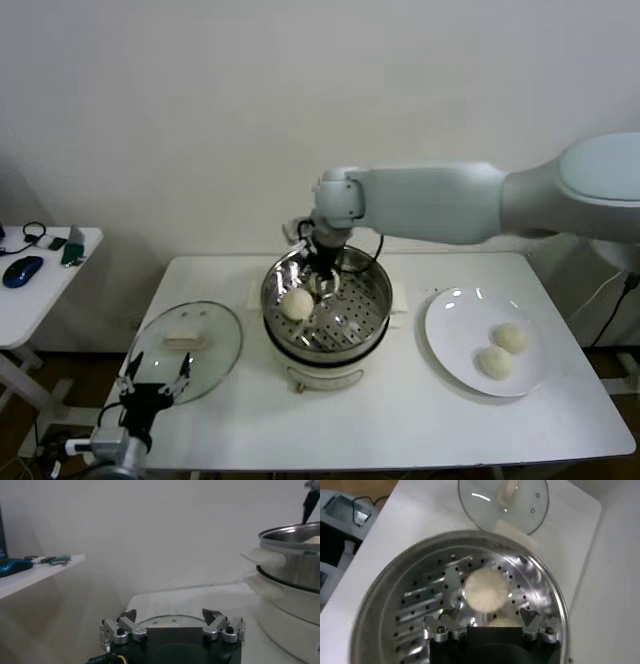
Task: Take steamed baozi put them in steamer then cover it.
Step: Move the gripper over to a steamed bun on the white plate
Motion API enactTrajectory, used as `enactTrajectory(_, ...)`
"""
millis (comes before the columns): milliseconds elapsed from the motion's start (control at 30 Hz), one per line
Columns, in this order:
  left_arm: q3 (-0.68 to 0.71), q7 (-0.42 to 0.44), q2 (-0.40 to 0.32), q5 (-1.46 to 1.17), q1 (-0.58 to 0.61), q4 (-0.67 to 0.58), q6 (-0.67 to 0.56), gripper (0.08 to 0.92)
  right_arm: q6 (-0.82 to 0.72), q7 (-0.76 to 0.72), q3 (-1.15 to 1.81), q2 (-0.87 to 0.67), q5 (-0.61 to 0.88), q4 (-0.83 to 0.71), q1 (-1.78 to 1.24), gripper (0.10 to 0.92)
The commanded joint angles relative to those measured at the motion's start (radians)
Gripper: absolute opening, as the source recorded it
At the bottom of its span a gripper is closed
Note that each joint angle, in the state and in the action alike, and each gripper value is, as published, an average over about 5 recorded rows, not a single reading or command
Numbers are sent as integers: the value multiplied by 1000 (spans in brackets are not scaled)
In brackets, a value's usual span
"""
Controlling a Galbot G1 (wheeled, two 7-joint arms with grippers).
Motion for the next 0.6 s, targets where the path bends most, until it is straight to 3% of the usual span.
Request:
enactTrajectory(33, 2, 0, -1, 1, -3, 0, 1, 823, 68, -117, -116, -287, 33, 133, 200, 823)
enactTrajectory(333, 10, 1, -6, 10, -7, -4, 4, 823, 127, -120, -294, -599, -274, 169, 159, 823)
enactTrajectory(600, 7, 2, -19, 21, 5, -17, 6, 823, 129, -98, -214, -714, -439, 131, -47, 823)
